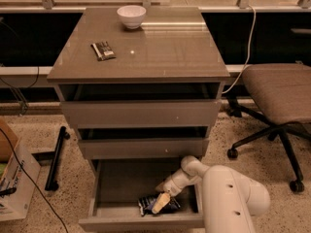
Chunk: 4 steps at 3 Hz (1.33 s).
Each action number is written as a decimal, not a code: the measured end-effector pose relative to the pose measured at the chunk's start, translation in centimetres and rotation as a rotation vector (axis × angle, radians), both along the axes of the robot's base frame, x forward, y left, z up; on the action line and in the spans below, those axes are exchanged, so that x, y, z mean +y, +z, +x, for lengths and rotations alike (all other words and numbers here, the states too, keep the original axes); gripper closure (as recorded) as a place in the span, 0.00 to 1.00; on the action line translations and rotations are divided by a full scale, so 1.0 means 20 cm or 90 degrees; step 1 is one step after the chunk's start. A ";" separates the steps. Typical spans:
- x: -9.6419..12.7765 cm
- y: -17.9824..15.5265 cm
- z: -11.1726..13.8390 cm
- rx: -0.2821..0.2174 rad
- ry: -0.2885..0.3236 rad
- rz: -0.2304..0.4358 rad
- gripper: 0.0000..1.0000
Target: Pick blue chip bag from bottom drawer and place on counter
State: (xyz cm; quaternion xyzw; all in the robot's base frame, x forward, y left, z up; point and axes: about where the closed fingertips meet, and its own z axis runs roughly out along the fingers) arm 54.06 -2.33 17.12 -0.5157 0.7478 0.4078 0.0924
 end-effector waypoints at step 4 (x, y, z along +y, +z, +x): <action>-0.08 0.31 0.13 -0.064 -0.028 -0.045 1.00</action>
Offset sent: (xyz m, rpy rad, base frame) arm 0.0044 0.0114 -0.0119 -0.0298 0.0351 0.0630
